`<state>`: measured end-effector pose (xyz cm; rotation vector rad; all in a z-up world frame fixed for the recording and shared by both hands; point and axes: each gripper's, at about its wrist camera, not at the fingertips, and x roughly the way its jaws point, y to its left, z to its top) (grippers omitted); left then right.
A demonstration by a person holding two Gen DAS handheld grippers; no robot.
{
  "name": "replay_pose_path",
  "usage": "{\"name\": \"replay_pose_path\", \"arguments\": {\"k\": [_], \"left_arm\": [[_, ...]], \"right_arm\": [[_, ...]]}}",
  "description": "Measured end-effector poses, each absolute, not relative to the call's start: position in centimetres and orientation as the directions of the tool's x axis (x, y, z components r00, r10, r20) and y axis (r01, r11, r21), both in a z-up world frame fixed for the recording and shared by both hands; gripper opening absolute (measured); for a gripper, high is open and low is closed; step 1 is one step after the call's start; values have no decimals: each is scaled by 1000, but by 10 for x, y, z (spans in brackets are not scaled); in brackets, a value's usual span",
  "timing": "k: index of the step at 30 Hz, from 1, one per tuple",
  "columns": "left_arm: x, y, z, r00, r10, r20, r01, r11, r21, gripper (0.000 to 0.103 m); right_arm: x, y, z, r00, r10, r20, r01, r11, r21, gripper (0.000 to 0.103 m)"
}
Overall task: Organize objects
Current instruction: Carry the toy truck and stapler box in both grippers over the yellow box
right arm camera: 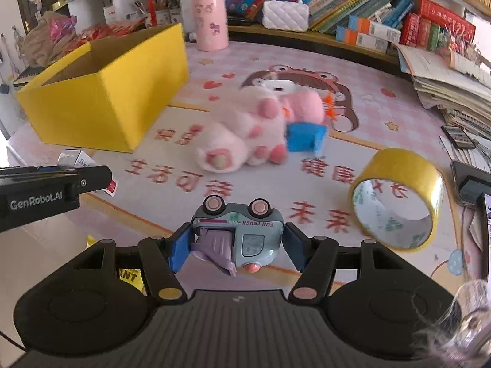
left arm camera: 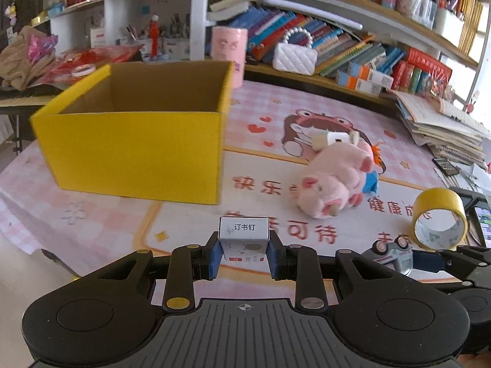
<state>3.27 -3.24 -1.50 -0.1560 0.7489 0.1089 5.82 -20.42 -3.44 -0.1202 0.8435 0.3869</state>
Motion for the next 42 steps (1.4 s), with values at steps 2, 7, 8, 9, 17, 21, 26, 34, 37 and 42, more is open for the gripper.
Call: {"name": "replay_pose_path", "arguments": {"k": [2, 7, 8, 9, 17, 21, 26, 34, 37, 42], "left_arm": [[20, -14, -13, 729, 48, -683, -167, 980, -110, 28], [-9, 32, -5, 737, 77, -671, -203, 973, -111, 28], [-15, 40, -4, 738, 82, -670, -205, 973, -107, 28], [-21, 48, -3, 739, 85, -669, -205, 973, -103, 28], [-60, 106, 2, 743, 119, -659, -221, 972, -74, 28], [-74, 128, 4, 753, 125, -646, -223, 972, -73, 28], [-80, 143, 10, 775, 112, -622, -212, 973, -88, 28], [-81, 150, 12, 796, 73, -601, -173, 979, -110, 28], [-80, 150, 12, 799, 63, -598, -162, 980, -114, 28], [-80, 148, 13, 802, 51, -596, -147, 982, -115, 28]], "right_arm": [[47, -187, -33, 597, 288, -749, -393, 919, 41, 61], [17, -143, -25, 601, 316, -734, -429, 902, 37, 61], [12, -133, -24, 600, 320, -733, -434, 900, 39, 61], [7, -124, -24, 598, 326, -732, -438, 898, 42, 61], [-32, -57, -26, 587, 370, -720, -466, 882, 73, 61], [-45, -33, -26, 591, 381, -711, -468, 880, 82, 61], [-53, -15, -18, 614, 374, -695, -462, 884, 67, 61], [-56, -8, -10, 643, 345, -684, -439, 898, 40, 61], [-57, -8, -9, 648, 335, -685, -430, 902, 34, 61], [-56, -10, -9, 653, 320, -686, -414, 910, 30, 61]]}}
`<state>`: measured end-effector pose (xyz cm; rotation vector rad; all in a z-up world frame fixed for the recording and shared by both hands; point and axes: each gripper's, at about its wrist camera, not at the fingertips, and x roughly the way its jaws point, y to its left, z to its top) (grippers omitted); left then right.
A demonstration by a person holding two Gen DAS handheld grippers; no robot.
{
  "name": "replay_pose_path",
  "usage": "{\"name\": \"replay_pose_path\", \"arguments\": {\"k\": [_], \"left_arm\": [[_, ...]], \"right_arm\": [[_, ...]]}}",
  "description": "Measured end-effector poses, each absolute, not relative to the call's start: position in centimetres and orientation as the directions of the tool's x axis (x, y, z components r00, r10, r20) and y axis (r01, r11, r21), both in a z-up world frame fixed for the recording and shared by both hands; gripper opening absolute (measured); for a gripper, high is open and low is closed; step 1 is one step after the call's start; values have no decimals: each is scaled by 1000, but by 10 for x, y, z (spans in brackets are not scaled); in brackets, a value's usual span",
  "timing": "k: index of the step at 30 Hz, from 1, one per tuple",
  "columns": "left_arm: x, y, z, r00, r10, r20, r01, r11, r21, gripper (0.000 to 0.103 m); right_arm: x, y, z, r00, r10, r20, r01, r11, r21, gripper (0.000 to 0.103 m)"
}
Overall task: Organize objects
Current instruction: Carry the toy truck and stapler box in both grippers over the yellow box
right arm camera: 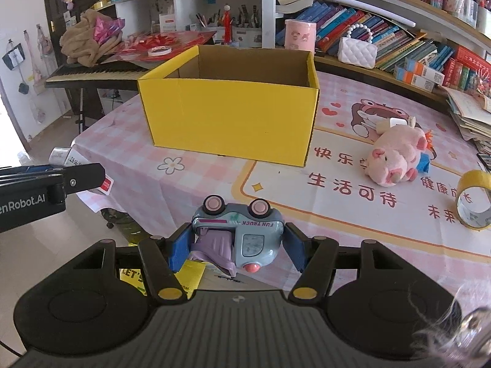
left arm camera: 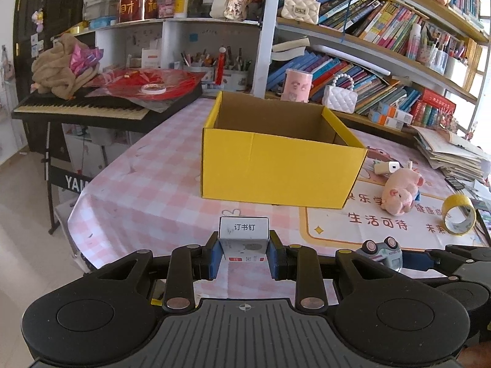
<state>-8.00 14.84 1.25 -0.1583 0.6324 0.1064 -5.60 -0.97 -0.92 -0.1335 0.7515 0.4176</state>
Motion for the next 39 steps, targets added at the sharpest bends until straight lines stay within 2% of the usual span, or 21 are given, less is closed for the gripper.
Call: {"name": "replay_pose_path", "arguments": {"k": [12, 23, 27, 34, 39], "left_arm": [[-77, 151, 14, 806, 32, -591, -123, 986, -114, 28], [-61, 154, 35, 838, 18, -545, -104, 986, -127, 28], [-46, 151, 51, 863, 7, -506, -76, 990, -116, 28], [1, 145, 83, 907, 12, -421, -60, 993, -102, 28], [49, 145, 83, 894, 28, -447, -74, 994, -85, 28]], "right_arm": [[-52, -8, -9, 658, 306, -688, -400, 916, 25, 61], [-31, -6, 5, 657, 306, -689, -385, 922, 43, 61], [-15, -6, 23, 693, 315, -649, -387, 921, 33, 61], [34, -2, 67, 792, 355, -496, -423, 906, -27, 61], [83, 9, 73, 798, 383, -465, -471, 878, -86, 61]]}}
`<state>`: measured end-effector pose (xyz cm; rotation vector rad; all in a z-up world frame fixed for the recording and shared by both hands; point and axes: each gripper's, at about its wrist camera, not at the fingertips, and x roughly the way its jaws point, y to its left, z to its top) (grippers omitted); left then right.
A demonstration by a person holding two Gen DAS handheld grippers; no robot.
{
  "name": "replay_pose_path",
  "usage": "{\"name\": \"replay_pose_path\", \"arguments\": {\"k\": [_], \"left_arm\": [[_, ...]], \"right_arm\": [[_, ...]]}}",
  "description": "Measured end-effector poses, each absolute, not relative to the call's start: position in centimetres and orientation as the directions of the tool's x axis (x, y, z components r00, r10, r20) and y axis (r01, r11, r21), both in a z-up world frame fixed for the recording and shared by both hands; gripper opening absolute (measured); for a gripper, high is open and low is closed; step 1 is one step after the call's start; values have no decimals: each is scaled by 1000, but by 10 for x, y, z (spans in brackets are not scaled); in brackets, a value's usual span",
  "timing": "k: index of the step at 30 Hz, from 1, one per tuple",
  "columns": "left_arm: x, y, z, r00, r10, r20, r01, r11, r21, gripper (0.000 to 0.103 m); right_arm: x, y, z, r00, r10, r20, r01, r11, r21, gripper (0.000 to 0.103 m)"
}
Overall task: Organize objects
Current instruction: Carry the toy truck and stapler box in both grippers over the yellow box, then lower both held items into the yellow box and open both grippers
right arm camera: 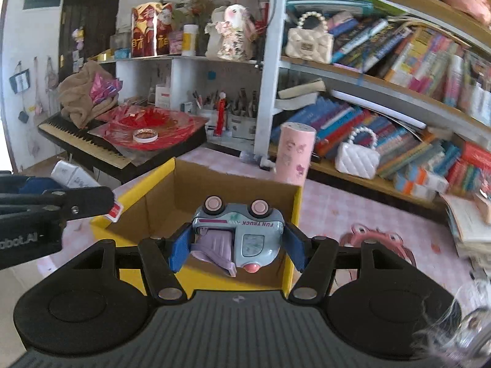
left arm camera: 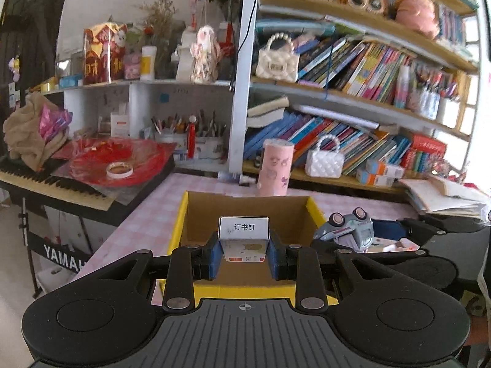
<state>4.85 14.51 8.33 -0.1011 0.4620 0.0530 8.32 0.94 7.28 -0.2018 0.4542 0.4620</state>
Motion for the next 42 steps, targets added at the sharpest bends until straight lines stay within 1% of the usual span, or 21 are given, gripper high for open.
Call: {"name": "replay_pose_path", "arguments": {"k": [3, 9, 14, 20, 26, 31, 34, 35, 36, 37, 39, 42], "left_arm": [[79, 147, 72, 864, 40, -502, -96, 991, -87, 28], [127, 148, 38, 774, 51, -631, -136, 987, -87, 28], [152, 149, 18, 712, 68, -698, -177, 980, -85, 28], [168, 144, 8, 676, 81, -732, -182, 982, -59, 28], [180, 141, -2, 644, 91, -760, -190, 981, -44, 28], [182, 141, -3, 643, 95, -760, -194, 980, -42, 28], [180, 141, -1, 658, 106, -745, -198, 979, -35, 31], [178, 142, 1, 665, 105, -739, -198, 979, -40, 34], [176, 142, 4, 675, 108, -730, -200, 979, -39, 39], [174, 142, 7, 685, 111, -720, -198, 979, -38, 42], [167, 142, 16, 712, 115, -693, -196, 980, -38, 58], [148, 142, 34, 765, 114, -634, -191, 980, -54, 65]], "right_arm": [[116, 16, 60, 771, 392, -502, -503, 858, -103, 61], [179, 29, 26, 659, 395, -640, -596, 794, -123, 61], [210, 40, 5, 605, 390, -694, -660, 734, -162, 61], [227, 52, -4, 517, 390, -762, -755, 627, -191, 61], [235, 59, -10, 460, 358, -813, -814, 536, -224, 62], [235, 58, -12, 461, 352, -814, -816, 529, -234, 62], [233, 57, -12, 468, 354, -810, -811, 535, -235, 62], [233, 56, -11, 473, 358, -805, -806, 544, -232, 62], [233, 54, -10, 480, 367, -797, -801, 553, -229, 63], [233, 53, -9, 488, 375, -788, -797, 559, -228, 66], [230, 50, -5, 518, 387, -763, -780, 580, -236, 67], [220, 42, 6, 571, 392, -721, -737, 632, -239, 67]]}}
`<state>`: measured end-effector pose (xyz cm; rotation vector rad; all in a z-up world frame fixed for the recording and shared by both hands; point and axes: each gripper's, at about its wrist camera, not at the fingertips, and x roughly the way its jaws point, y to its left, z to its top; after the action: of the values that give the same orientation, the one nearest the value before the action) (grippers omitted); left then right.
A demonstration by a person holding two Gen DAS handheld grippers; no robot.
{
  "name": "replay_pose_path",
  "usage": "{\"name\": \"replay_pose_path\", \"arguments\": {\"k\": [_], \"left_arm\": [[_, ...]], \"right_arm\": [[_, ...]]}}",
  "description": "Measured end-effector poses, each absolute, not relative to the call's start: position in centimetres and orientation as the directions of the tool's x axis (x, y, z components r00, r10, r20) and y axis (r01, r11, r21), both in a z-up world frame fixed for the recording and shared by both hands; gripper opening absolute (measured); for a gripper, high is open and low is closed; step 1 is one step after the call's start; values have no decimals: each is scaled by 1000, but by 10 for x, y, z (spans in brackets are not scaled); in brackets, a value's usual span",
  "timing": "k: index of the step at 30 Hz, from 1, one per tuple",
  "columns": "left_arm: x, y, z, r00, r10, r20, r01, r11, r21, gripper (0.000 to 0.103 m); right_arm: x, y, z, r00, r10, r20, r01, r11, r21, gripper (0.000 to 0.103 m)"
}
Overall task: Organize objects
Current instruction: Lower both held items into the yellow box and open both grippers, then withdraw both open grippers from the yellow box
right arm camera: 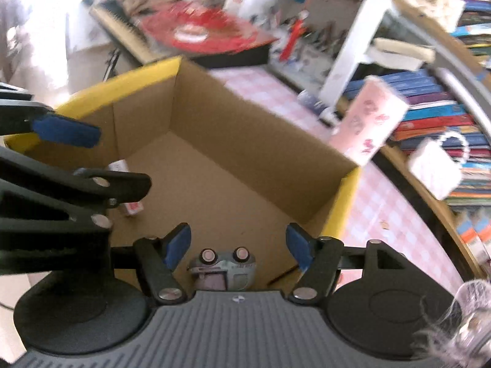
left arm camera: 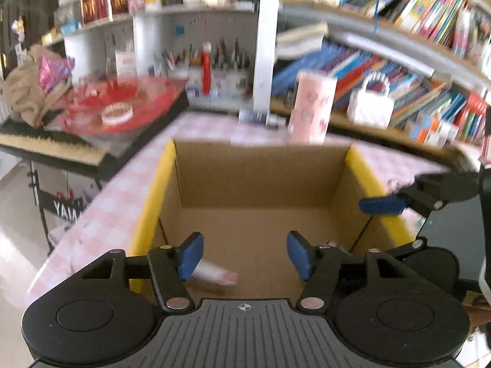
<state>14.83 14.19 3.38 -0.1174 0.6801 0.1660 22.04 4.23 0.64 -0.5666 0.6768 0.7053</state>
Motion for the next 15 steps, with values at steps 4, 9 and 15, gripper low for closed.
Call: {"name": "replay_pose_path", "arguments": {"k": [4, 9, 15], "left_arm": [[116, 139, 56, 826, 145, -545, -211, 976, -59, 72], [72, 138, 69, 874, 192, -447, -243, 968, -60, 83], [29, 142, 56, 866, 240, -438, -298, 952, -68, 89]], "right_arm": [[197, 28, 30, 642, 424, -639, -682, 696, -224, 68], [161, 7, 53, 723, 423, -546, -586, 794, -161, 71], [112, -12, 49, 787, 359, -501, -476, 871, -123, 79]]}}
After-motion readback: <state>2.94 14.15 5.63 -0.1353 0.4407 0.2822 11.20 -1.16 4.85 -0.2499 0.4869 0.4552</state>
